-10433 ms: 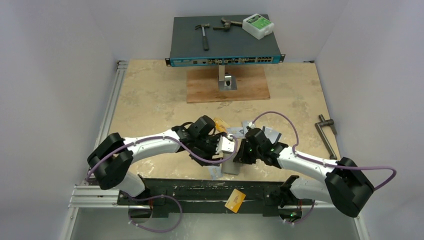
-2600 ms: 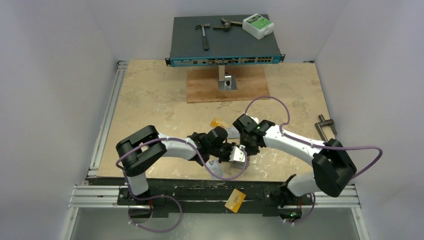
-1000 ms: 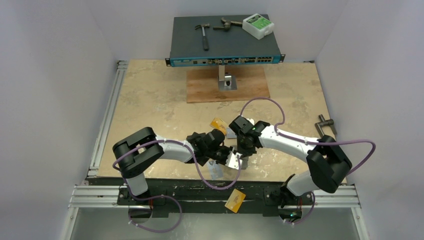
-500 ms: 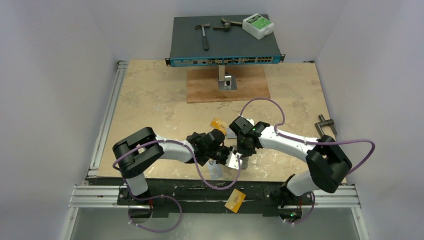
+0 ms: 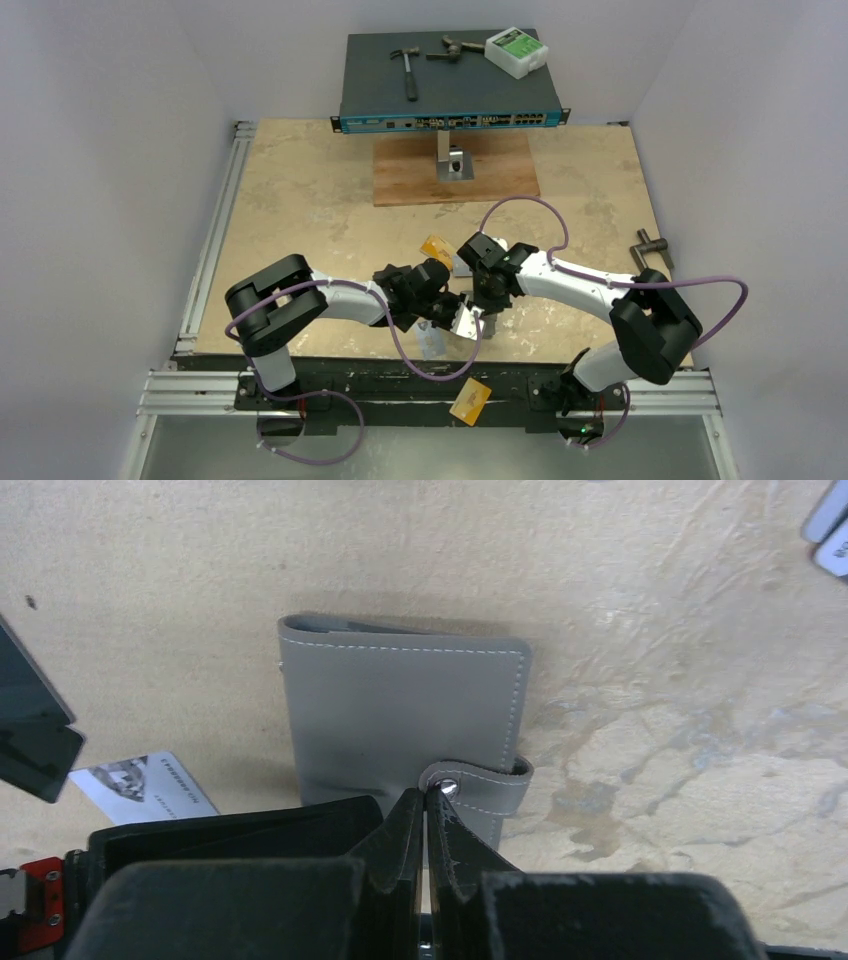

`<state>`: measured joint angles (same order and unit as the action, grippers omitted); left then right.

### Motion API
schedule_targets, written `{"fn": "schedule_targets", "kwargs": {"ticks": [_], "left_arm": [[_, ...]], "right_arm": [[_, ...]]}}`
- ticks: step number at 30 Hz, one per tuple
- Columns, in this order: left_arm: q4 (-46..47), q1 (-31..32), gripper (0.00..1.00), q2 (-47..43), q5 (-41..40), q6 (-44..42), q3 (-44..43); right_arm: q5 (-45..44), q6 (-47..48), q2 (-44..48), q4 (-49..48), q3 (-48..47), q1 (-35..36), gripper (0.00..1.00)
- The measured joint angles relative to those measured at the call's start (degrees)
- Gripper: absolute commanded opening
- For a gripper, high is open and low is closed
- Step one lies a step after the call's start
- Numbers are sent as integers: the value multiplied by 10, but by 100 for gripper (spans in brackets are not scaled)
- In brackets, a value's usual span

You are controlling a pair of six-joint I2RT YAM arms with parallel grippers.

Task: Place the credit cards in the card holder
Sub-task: Close the card holder at the center of the board.

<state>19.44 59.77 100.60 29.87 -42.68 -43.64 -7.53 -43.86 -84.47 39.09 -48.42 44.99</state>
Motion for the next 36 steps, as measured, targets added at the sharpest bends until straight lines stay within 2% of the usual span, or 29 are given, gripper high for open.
{"fn": "schedule_targets", "kwargs": {"ticks": [11, 22, 36], "left_arm": [[-1, 0, 21, -1, 1, 0, 1], [-1, 0, 21, -1, 1, -1, 1], [-20, -2, 21, -10, -5, -1, 2]], "right_arm": [[33, -3, -10, -29, 18, 0, 0], [32, -50, 45, -80, 78, -11, 0], [136, -119, 70, -176, 156, -72, 0]]}}
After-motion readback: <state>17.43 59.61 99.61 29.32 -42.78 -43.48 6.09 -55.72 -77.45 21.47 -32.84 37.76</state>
